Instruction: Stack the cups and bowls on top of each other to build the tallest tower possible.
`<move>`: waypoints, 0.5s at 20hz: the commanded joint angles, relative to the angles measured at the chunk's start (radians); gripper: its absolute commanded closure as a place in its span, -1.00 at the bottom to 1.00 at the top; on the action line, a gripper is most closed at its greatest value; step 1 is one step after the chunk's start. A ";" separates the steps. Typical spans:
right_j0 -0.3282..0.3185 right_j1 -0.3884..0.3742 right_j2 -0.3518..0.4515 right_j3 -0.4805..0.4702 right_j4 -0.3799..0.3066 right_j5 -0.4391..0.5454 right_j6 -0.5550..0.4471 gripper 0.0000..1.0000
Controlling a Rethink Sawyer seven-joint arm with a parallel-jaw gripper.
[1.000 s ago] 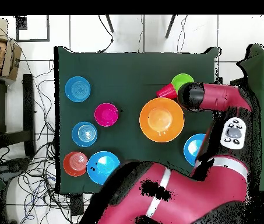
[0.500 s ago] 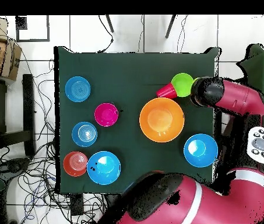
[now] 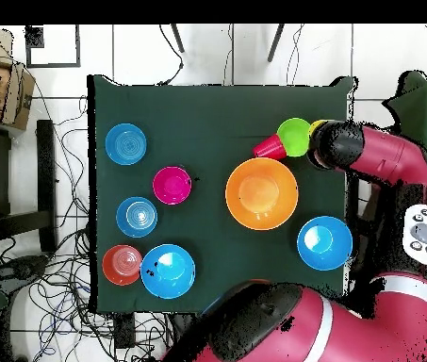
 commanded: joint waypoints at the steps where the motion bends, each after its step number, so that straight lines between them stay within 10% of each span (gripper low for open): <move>1: 0.035 -0.003 0.120 0.043 0.012 0.027 -0.043 1.00; 10: 0.057 0.001 0.115 0.010 0.022 0.075 -0.021 1.00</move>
